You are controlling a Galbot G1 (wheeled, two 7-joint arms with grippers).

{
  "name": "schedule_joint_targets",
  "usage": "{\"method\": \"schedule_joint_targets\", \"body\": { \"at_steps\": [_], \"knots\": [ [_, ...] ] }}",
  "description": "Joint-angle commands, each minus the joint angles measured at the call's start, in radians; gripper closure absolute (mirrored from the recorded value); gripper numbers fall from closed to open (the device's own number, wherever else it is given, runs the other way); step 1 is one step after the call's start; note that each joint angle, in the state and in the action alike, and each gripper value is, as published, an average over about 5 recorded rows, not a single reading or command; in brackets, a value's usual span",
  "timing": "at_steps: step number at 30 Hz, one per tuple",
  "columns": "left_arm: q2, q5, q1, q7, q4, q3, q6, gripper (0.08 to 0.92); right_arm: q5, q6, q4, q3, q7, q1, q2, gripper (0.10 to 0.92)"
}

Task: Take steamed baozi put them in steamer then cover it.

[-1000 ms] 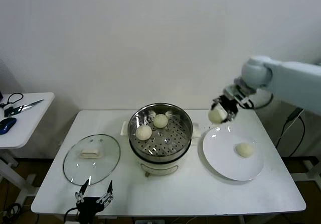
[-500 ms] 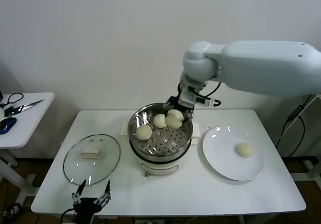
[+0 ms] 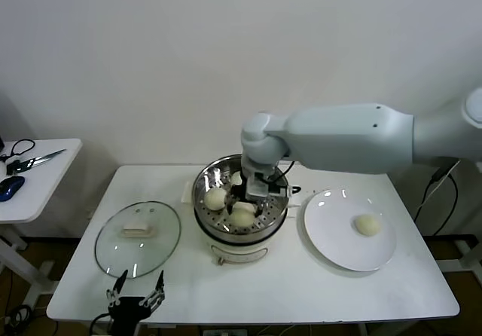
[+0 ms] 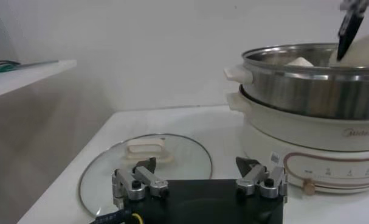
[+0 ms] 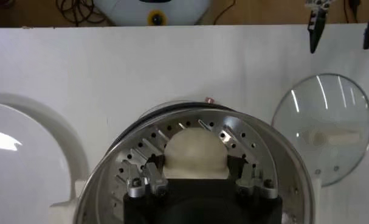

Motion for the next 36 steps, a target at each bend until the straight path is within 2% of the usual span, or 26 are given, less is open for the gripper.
{"method": "schedule_joint_targets", "body": {
  "at_steps": [1, 12, 20, 25, 28, 31, 36],
  "knots": [
    [-0.001, 0.000, 0.000, 0.000, 0.000, 0.001, 0.000, 0.177, -0.089, 0.017, -0.067, 0.008, 0.025, -0.107, 0.030, 0.338],
    [-0.002, -0.002, 0.002, -0.001, 0.002, -0.002, -0.002, 0.177, -0.049, 0.013, -0.063, 0.017, 0.043, -0.094, 0.022, 0.335],
    [-0.006, 0.001, 0.006, -0.002, -0.005, -0.001, 0.000, 0.177, 0.072, 0.053, -0.089, 0.038, -0.022, 0.053, -0.043, 0.210],
    [-0.010, 0.006, 0.005, -0.002, -0.007, 0.004, 0.000, 0.177, 0.241, 0.044, -0.128, -0.043, -0.135, 0.197, -0.160, 0.203],
    [-0.011, 0.008, 0.005, -0.002, -0.007, 0.007, -0.001, 0.177, 0.334, -0.055, -0.164, -0.125, -0.208, 0.272, -0.257, 0.202],
    [-0.011, 0.009, 0.003, -0.002, -0.007, 0.009, 0.001, 0.177, 0.369, -0.162, -0.199, -0.209, -0.252, 0.303, -0.369, 0.202],
    [-0.009, 0.006, -0.006, 0.000, -0.007, 0.010, 0.007, 0.177, 0.356, -0.269, -0.226, -0.236, -0.234, 0.211, -0.558, 0.203]
  ]
}}
